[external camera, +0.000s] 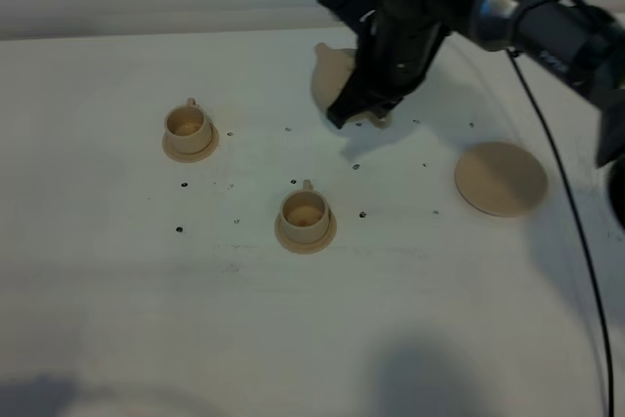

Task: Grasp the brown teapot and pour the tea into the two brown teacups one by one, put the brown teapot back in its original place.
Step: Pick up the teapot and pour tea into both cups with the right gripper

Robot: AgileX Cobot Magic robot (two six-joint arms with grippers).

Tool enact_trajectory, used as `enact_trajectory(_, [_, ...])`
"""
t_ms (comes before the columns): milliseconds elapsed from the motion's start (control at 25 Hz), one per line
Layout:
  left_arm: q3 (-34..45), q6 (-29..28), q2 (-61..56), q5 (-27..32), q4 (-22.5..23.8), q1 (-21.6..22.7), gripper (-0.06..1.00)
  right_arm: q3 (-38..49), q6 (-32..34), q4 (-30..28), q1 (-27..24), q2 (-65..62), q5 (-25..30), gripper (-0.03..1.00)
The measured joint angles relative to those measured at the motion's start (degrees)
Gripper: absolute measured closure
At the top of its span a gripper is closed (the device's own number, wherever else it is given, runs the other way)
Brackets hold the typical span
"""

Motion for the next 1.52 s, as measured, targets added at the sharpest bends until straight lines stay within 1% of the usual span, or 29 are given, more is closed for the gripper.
enact_trajectory(240, [0.0, 0.0, 0.0, 0.0, 0.0, 0.0, 0.42, -12.6, -2.5, -0.3, 3.7, 7.6, 3.1, 0.84])
enact_trajectory(440, [0.0, 0.0, 0.0, 0.0, 0.0, 0.0, 0.42, -17.3, -5.9, -2.9, 5.9, 11.7, 3.4, 0.84])
enact_trajectory(560, [0.0, 0.0, 0.0, 0.0, 0.0, 0.0, 0.42, -18.0, -7.4, -4.6, 6.7, 13.2, 1.6, 0.84])
enact_trajectory(800, [0.0, 0.0, 0.0, 0.0, 0.0, 0.0, 0.42, -18.1, -8.2, -7.0, 7.7, 14.1, -4.3, 0.84])
enact_trajectory(920, [0.0, 0.0, 0.0, 0.0, 0.0, 0.0, 0.42, -18.2, -9.6, -7.9, 8.2, 14.1, -6.5, 0.84])
enact_trajectory(1040, [0.0, 0.0, 0.0, 0.0, 0.0, 0.0, 0.42, -18.2, -11.6, -9.4, 8.7, 14.2, -8.0, 0.84])
enact_trajectory(1160, [0.0, 0.0, 0.0, 0.0, 0.0, 0.0, 0.42, -18.2, -12.5, -12.5, 9.3, 14.8, -9.2, 0.84])
enact_trajectory(1520, [0.0, 0.0, 0.0, 0.0, 0.0, 0.0, 0.42, -18.2, -13.1, -19.4, 11.1, 16.6, -12.2, 0.84])
